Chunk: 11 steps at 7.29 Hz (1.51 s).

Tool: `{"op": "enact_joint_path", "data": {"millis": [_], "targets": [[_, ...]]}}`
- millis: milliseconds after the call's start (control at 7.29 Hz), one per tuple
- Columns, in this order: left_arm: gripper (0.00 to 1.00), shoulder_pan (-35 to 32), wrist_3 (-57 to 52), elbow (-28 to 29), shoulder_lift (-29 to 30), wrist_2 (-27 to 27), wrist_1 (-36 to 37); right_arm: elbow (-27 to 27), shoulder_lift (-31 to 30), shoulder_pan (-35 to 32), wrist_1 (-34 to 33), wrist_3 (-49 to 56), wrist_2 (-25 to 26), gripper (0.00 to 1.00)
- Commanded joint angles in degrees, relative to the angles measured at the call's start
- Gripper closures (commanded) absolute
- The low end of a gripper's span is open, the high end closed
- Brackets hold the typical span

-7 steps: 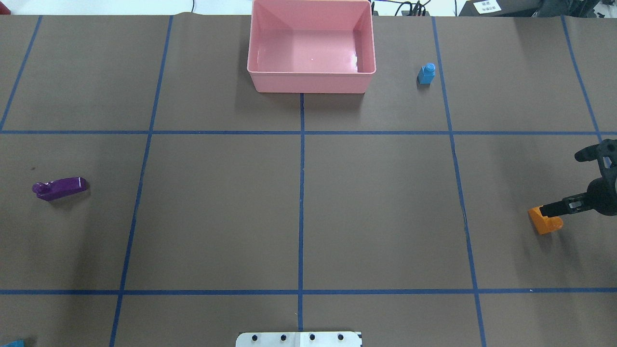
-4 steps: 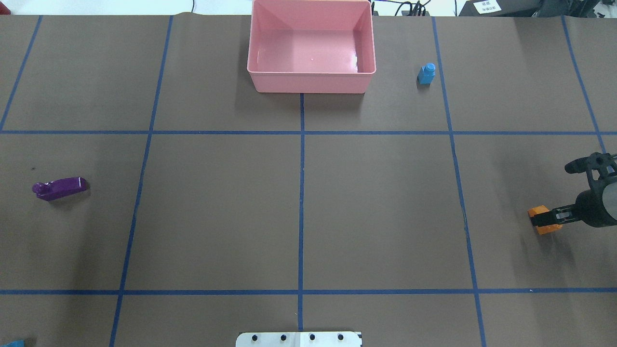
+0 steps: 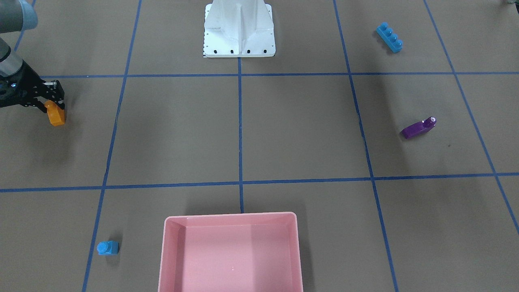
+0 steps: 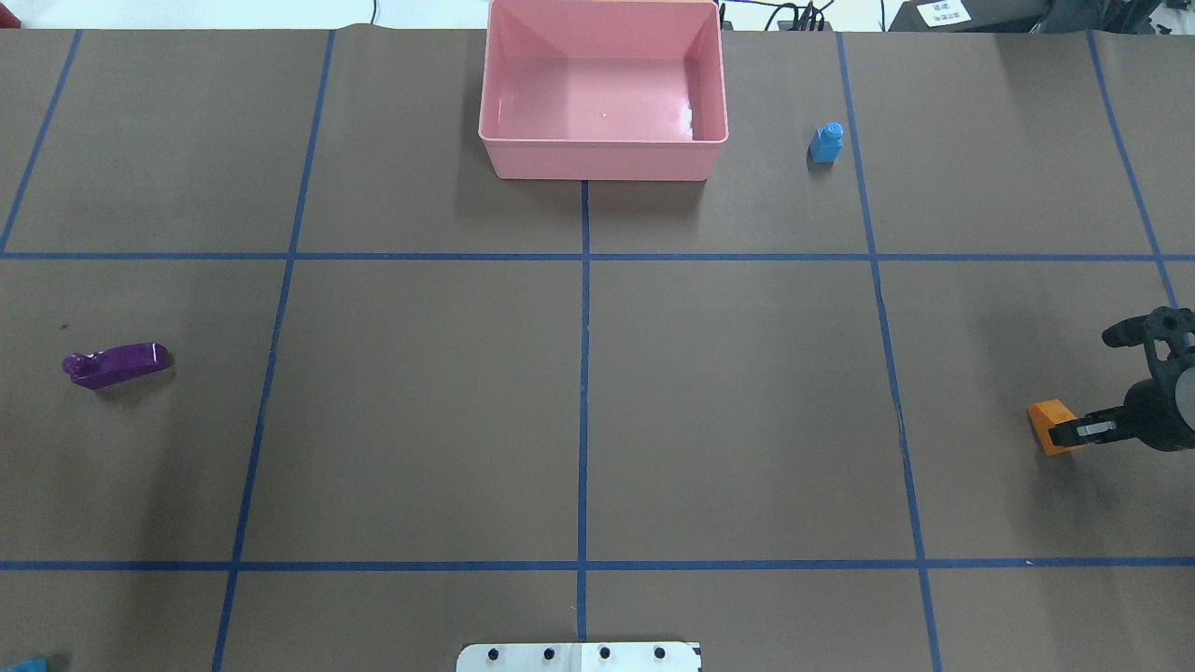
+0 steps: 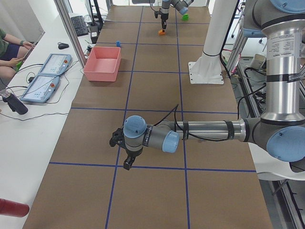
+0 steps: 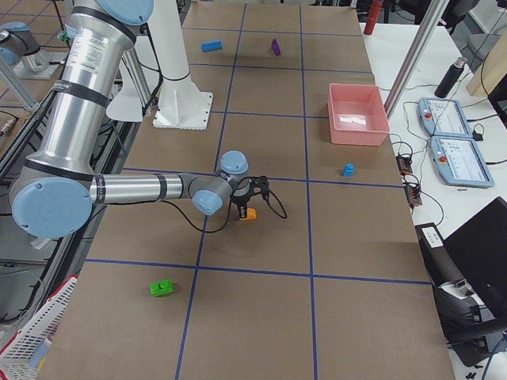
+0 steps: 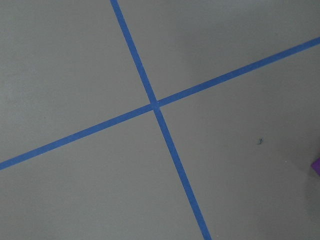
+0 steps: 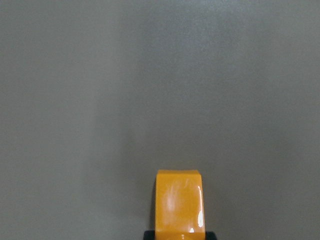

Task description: Put all blocks into box

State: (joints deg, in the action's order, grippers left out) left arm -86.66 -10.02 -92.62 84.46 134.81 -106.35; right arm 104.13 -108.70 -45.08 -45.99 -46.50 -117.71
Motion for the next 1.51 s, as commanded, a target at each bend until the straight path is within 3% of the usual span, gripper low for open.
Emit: {"op": "enact_joint_path", "data": {"millis": [0,274,412,549,823,1097,1372], "targets": [[0.00,0.00,0.00,-0.01,0.01,0.01,0.00,2.46,0.68,-0.96,-0.06,0.01,-0.32,1.00],[0.00,0.00,0.00,-0.01,0.01,0.01,0.09,3.80,6.62,-6.66,-1.37,-0.52,-2.51,1.00],[0.00,0.00,0.00,-0.01,0.01,0.01,0.09,3.72,13.62,-9.38,-8.51,-0.61,-4.53,1.00],[0.00,0.00,0.00,-0.01,0.01,0.01,-0.26,3.89,22.39,-12.37,-19.81,-0.61,-6.98,1.00],[0.00,0.00,0.00,-0.01,0.01,0.10,-0.27,2.67,36.47,-14.24,-35.76,-0.61,-7.71,1.00],[0.00,0.00,0.00,-0.01,0.01,0.10,-0.35,-5.72,52.19,-14.24,-44.51,-0.96,-7.54,1.00],[0.00,0.00,0.00,-0.01,0.01,0.10,-0.35,-23.97,68.11,-14.16,-43.83,-2.62,-7.19,1.00]]}}
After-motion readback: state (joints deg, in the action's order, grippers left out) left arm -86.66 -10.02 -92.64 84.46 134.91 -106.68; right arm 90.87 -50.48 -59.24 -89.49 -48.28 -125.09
